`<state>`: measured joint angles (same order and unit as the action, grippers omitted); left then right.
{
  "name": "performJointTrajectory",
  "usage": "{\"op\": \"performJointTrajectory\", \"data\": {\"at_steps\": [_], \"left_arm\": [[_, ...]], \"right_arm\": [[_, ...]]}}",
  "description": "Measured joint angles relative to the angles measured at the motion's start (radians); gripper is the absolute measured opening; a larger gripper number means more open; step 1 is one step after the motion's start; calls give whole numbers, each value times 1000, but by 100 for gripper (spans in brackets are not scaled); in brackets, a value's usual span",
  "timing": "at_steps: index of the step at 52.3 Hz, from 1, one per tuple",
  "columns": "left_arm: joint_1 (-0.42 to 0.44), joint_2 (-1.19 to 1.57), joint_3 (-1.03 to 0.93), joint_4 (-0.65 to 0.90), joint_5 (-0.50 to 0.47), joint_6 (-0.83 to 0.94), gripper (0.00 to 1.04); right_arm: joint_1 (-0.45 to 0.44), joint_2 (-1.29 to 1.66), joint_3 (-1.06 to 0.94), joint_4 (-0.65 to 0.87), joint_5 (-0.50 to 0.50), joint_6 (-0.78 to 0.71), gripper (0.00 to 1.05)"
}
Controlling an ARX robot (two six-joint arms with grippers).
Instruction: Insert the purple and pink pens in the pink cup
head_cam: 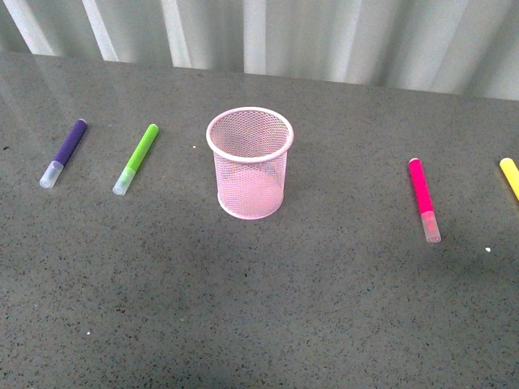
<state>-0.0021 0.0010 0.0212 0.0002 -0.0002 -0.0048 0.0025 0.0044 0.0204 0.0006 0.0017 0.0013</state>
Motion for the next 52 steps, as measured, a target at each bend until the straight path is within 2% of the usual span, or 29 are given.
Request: {"op": "performJointTrajectory", "data": {"at_steps": [48, 52], "left_arm": [[0, 0, 0, 0, -2, -1, 98], [-32, 70, 43, -132, -125, -110, 98]], "right_arm": [[0, 0, 0, 0, 0, 0, 98], [0, 0, 0, 0, 0, 0, 98]]}}
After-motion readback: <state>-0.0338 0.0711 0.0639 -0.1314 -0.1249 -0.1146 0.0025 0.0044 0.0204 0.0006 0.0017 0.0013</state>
